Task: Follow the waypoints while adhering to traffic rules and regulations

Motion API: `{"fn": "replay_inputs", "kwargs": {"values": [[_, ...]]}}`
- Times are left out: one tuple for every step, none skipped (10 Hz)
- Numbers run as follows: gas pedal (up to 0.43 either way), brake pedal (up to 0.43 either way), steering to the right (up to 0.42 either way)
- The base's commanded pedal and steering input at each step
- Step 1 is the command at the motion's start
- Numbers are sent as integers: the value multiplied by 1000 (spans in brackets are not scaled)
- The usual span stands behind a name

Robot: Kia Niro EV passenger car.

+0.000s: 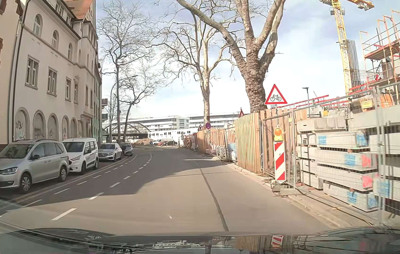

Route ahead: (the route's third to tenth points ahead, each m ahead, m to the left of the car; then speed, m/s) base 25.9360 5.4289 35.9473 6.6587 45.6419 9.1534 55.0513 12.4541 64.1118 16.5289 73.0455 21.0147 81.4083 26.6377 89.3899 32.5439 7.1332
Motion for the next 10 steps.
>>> {"fn": "replay_inputs", "kwargs": {"values": [[59, 0, -31], [59, 0, -31], [59, 0, -32], [59, 0, -32], [59, 0, -32], [59, 0, -32], [59, 0, -32], [59, 0, -32], [59, 0, -32], [59, 0, -31]]}}
